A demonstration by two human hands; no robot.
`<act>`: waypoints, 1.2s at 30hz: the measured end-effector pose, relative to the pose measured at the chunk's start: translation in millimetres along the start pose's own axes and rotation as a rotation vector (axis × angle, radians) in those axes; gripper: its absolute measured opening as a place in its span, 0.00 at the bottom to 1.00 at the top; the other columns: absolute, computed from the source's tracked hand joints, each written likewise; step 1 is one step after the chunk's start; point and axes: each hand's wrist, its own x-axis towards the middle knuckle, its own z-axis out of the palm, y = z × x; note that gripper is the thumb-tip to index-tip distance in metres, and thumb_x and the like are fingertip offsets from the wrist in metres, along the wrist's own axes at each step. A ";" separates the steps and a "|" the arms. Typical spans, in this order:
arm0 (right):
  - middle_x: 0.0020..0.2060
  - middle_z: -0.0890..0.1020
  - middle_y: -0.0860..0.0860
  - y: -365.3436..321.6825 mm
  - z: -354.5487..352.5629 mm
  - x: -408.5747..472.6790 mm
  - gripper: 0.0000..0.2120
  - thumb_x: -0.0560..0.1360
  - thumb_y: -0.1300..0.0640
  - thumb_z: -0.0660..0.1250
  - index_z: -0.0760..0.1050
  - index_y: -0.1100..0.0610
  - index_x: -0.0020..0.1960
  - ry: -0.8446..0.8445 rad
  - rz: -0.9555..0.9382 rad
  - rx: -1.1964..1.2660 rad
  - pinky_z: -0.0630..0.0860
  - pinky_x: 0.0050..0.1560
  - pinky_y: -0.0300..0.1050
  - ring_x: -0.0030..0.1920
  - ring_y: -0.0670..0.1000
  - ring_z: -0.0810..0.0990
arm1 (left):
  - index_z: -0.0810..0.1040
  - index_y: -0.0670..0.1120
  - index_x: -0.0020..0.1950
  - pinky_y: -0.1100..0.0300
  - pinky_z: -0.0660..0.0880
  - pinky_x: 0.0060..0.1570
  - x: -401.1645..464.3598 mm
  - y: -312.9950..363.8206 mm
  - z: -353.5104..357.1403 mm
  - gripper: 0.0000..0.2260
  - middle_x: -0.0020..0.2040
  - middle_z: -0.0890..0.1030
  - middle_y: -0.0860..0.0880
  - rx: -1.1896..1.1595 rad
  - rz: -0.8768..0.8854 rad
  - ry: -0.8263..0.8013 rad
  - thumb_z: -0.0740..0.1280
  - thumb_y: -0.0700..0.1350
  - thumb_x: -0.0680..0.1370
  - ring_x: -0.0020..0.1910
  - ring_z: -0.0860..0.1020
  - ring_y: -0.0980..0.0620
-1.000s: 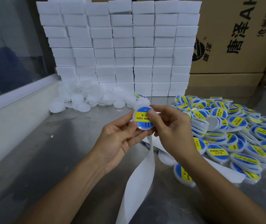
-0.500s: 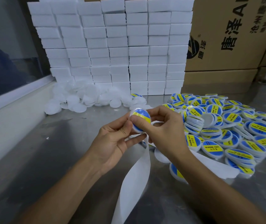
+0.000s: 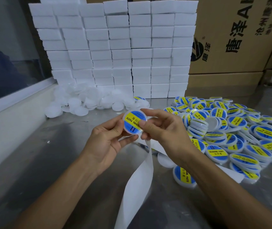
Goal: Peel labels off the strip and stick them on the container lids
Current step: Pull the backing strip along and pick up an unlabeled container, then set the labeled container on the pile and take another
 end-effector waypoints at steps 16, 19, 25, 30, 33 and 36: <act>0.51 0.79 0.48 10.3 3.8 -5.1 0.23 0.66 0.51 0.80 0.80 0.55 0.58 0.073 -0.398 -0.750 0.72 0.46 0.32 0.48 0.43 0.77 | 0.80 0.36 0.53 0.52 0.81 0.44 -0.7 -9.4 3.6 0.14 0.47 0.84 0.38 0.084 0.017 0.102 0.68 0.43 0.70 0.46 0.84 0.43; 0.47 0.83 0.46 7.9 -6.9 -0.3 0.18 0.67 0.47 0.78 0.82 0.54 0.53 0.208 -0.412 -0.770 0.73 0.49 0.34 0.48 0.42 0.79 | 0.83 0.45 0.49 0.56 0.81 0.40 -1.5 -14.0 5.2 0.08 0.37 0.83 0.44 0.250 0.101 0.156 0.71 0.45 0.72 0.37 0.82 0.48; 0.53 0.79 0.51 13.0 -67.1 17.7 0.13 0.72 0.46 0.72 0.80 0.54 0.51 0.571 -0.160 -1.120 0.71 0.45 0.45 0.48 0.50 0.76 | 0.73 0.71 0.61 0.70 0.70 0.34 -3.9 -31.2 2.1 0.21 0.37 0.74 0.52 0.924 0.215 0.027 0.70 0.64 0.68 0.29 0.70 0.57; 0.52 0.78 0.57 21.2 -96.7 18.6 0.10 0.75 0.50 0.68 0.78 0.57 0.51 0.725 -0.025 -1.275 0.68 0.41 0.46 0.46 0.59 0.77 | 0.72 0.66 0.66 0.65 0.72 0.43 -8.0 -33.9 2.2 0.27 0.47 0.75 0.60 1.211 0.266 -0.029 0.62 0.70 0.68 0.39 0.75 0.61; 0.51 0.79 0.59 26.7 -106.8 18.9 0.10 0.78 0.54 0.62 0.78 0.59 0.53 0.668 0.127 -1.340 0.72 0.45 0.50 0.47 0.62 0.78 | 0.82 0.52 0.55 0.71 0.71 0.44 -8.9 -33.5 5.0 0.19 0.49 0.77 0.63 1.174 0.268 0.084 0.70 0.63 0.71 0.44 0.76 0.65; 0.52 0.80 0.60 29.0 -106.7 17.4 0.12 0.79 0.54 0.60 0.77 0.59 0.56 0.570 0.273 -1.439 0.71 0.56 0.56 0.53 0.62 0.76 | 0.85 0.50 0.41 0.71 0.72 0.42 -6.7 -29.4 7.4 0.02 0.41 0.82 0.60 0.938 0.243 0.232 0.75 0.47 0.72 0.41 0.78 0.65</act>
